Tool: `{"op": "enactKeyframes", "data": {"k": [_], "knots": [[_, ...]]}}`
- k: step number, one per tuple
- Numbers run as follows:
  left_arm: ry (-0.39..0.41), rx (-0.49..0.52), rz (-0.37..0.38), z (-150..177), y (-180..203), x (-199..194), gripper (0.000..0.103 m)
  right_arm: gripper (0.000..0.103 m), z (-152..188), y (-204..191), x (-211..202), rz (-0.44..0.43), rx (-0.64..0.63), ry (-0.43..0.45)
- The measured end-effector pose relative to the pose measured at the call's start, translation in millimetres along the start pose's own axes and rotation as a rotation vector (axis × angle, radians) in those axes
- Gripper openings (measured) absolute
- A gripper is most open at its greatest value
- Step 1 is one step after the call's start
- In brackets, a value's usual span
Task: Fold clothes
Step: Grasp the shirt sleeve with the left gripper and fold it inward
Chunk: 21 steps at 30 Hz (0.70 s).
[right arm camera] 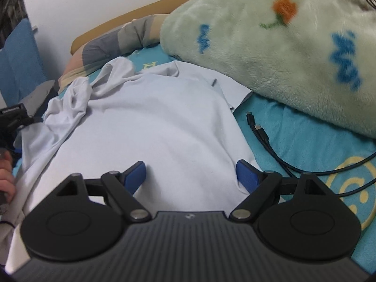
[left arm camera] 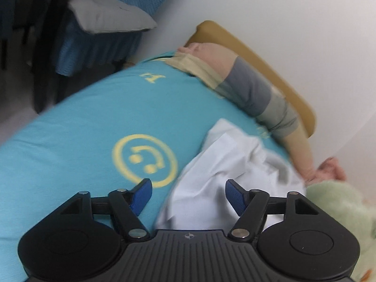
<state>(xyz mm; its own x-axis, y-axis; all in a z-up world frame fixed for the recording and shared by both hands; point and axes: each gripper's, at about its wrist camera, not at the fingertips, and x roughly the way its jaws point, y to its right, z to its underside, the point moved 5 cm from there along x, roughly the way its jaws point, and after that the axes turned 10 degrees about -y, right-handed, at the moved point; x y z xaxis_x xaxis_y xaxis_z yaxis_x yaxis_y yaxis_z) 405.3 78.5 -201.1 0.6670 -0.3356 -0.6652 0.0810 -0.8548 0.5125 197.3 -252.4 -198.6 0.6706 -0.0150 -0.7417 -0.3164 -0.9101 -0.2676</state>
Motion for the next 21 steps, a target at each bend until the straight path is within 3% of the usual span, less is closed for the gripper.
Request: {"op": "enactKeyframes", "data": {"k": [1, 3, 4, 5, 8, 14, 18, 21], "knots": [[-0.002, 0.016, 0.019, -1.2, 3.7, 4.0, 0.058, 0.087, -0.6, 0.2, 0.7, -0.004, 0.009, 0.000], [0.000, 0.066, 0.032, -3.2, 12.4, 12.3, 0.037, 0.087, -0.6, -3.8, 2.2, 0.004, -0.008, 0.000], [0.012, 0.119, -0.011, -4.2, 18.2, 16.0, 0.019, 0.087, -0.3, -5.7, 2.3, 0.009, -0.024, 0.000], [0.026, 0.155, -0.049, -6.1, 21.3, 18.0, 0.013, 0.087, 0.1, -7.0, 1.9, 0.009, -0.032, 0.000], [0.072, 0.175, -0.099, -18.9, 16.0, 5.8, 0.006, 0.087, 0.9, -6.6, 0.2, -0.001, -0.032, 0.002], [0.180, 0.116, -0.155, -76.0, -34.0, -70.6, 0.004, 0.087, 3.7, -10.9, -2.6, 0.011, -0.077, -0.003], [0.298, 0.086, -0.350, -131.2, -80.9, -108.8, 0.004, 0.087, 4.8, -12.8, -2.1, 0.019, -0.089, -0.002], [0.260, 0.131, -0.534, -145.9, -120.7, -92.1, 0.004, 0.087, 4.5, -13.5, -1.2, 0.024, -0.094, -0.002]]}}
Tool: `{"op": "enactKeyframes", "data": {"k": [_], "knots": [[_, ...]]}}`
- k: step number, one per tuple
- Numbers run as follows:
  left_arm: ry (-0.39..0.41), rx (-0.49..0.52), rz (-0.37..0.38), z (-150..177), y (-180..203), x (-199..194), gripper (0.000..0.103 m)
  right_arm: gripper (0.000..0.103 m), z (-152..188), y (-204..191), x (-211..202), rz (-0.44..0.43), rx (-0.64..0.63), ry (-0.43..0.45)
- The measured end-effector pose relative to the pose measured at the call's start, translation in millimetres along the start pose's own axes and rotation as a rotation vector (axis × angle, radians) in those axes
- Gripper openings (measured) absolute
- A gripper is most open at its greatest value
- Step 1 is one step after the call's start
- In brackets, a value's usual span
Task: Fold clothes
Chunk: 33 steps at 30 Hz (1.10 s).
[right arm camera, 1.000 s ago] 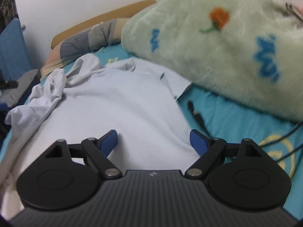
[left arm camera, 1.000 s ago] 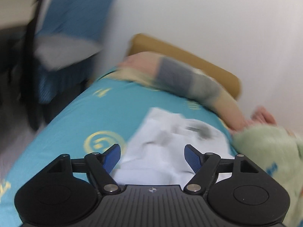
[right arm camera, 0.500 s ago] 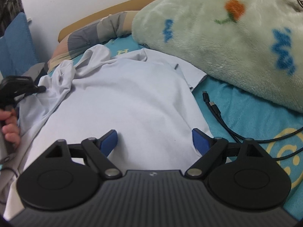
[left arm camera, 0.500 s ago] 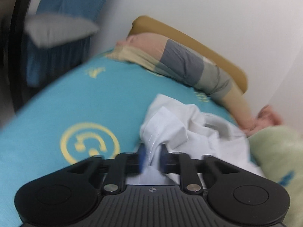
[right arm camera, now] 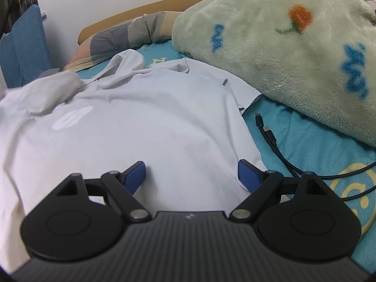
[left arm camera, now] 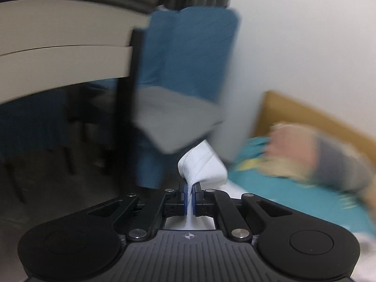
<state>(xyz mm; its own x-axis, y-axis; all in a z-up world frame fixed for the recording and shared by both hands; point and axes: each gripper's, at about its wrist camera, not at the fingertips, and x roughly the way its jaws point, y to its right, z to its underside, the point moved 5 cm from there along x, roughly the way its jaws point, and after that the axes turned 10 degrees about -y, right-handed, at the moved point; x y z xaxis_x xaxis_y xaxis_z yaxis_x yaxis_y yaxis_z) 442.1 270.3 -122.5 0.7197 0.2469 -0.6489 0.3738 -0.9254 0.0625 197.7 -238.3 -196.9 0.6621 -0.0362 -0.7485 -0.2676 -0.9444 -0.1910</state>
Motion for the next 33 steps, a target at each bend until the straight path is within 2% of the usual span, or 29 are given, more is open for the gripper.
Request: {"op": "enactKeyframes", "data": {"k": [2, 4, 6, 8, 10, 13, 17, 19, 23, 26, 30, 33], "knots": [[-0.042, 0.079, -0.085, 10.6, -6.7, 26.4, 0.005, 0.088, -0.5, -1.2, 0.6, -0.002, -0.004, 0.003], [-0.088, 0.070, -0.045, 27.1, -3.8, 39.1, 0.007, 0.088, -0.9, -1.9, 1.5, -0.004, -0.008, 0.006], [-0.122, 0.041, 0.001, 41.9, 0.1, 41.4, 0.016, 0.087, -0.7, -1.7, 1.8, -0.005, -0.007, 0.009], [-0.175, -0.024, 0.047, 56.1, 11.2, 27.5, 0.044, 0.087, -0.4, 0.6, 0.7, -0.023, 0.007, 0.015], [-0.221, -0.069, 0.096, 69.2, 28.9, 6.1, 0.049, 0.087, -0.9, 1.5, 0.6, -0.032, 0.012, 0.015], [-0.187, 0.045, 0.153, 80.4, 71.8, -49.8, 0.066, 0.087, -3.3, -0.8, -2.8, -0.031, -0.014, 0.032], [-0.136, 0.132, 0.236, 101.9, 112.4, -135.8, 0.072, 0.085, -19.9, -7.9, -24.1, -0.071, -0.098, 0.141], [-0.120, 0.146, 0.281, 114.6, 127.8, -177.5, 0.074, 0.085, -28.2, -4.9, -37.0, -0.113, -0.083, 0.173], [-0.118, 0.160, 0.336, 146.3, 150.6, -247.5, 0.076, 0.085, -37.7, 3.8, -61.4, -0.202, -0.051, 0.192], [-0.106, 0.233, 0.353, 168.0, 171.6, -300.4, 0.075, 0.084, -42.5, 14.5, -74.6, -0.238, -0.017, 0.191], [-0.123, 0.209, 0.394, 198.9, 178.4, -346.0, 0.077, 0.080, -47.1, 34.8, -84.5, -0.274, 0.068, 0.169], [-0.151, 0.179, 0.429, 211.1, 178.6, -353.2, 0.077, 0.080, -53.1, 51.8, -80.3, -0.317, 0.139, 0.153]]}}
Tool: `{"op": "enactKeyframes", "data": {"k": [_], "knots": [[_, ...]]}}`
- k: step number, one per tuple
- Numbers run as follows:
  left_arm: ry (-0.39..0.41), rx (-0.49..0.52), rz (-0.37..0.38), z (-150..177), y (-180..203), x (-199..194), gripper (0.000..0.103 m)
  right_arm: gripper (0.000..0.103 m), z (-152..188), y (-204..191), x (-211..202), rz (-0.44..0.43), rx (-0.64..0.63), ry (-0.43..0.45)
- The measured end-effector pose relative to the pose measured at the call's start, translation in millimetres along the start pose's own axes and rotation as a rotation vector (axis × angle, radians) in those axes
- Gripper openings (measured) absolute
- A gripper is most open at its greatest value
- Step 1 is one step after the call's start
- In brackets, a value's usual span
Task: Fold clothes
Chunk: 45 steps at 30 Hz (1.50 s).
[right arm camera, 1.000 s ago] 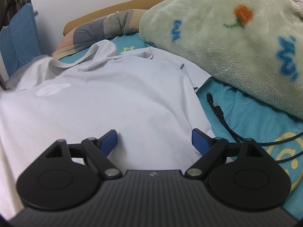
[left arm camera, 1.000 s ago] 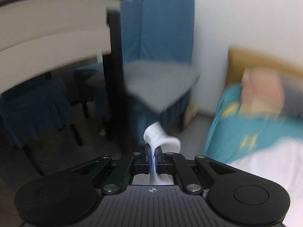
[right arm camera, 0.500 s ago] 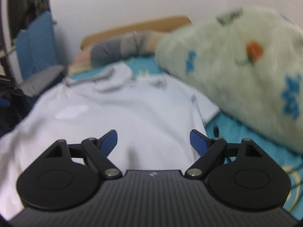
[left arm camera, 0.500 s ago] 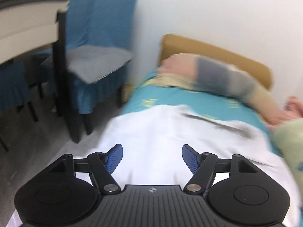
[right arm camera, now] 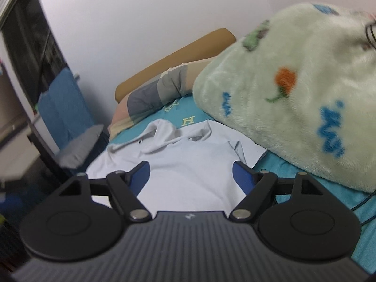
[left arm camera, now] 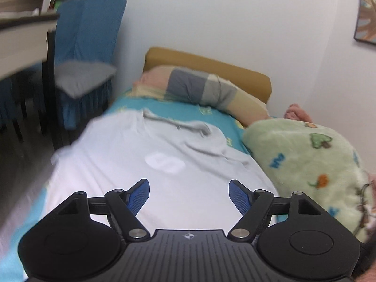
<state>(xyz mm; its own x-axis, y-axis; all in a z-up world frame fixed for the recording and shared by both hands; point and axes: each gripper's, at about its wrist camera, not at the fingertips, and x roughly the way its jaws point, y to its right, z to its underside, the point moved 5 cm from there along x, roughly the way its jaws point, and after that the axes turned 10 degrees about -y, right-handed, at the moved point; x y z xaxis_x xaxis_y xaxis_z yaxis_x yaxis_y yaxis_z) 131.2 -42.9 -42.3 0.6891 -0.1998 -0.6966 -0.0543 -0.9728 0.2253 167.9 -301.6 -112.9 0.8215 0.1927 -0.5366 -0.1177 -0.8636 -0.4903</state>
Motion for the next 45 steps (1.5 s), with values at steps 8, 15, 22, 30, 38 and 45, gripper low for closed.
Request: {"op": "enactKeyframes", "data": {"k": [8, 15, 22, 30, 38, 45], "knots": [[-0.029, 0.043, -0.025, 11.9, -7.9, 31.0, 0.077, 0.080, -24.7, 71.7, 63.4, 0.037, 0.178, -0.094], [-0.045, 0.037, -0.045, 0.9, -13.2, 65.3, 0.077, 0.065, -20.8, 109.7, 122.9, 0.077, 0.267, -0.141], [-0.066, -0.032, -0.023, -8.8, -26.9, 79.3, 0.077, 0.062, -20.4, 102.3, 164.7, 0.052, 0.253, -0.095], [-0.079, -0.053, -0.040, -16.1, -32.8, 91.3, 0.077, 0.011, -37.3, 83.3, 178.6, 0.056, 0.143, -0.067], [-0.023, -0.100, -0.048, -39.6, -52.6, 80.7, 0.077, 0.007, -114.7, 23.6, 121.3, 0.095, -0.065, 0.100], [-0.003, -0.205, -0.055, -56.2, -91.0, 68.8, 0.077, 0.007, -180.9, -66.4, 87.8, 0.159, -0.227, 0.134]]}}
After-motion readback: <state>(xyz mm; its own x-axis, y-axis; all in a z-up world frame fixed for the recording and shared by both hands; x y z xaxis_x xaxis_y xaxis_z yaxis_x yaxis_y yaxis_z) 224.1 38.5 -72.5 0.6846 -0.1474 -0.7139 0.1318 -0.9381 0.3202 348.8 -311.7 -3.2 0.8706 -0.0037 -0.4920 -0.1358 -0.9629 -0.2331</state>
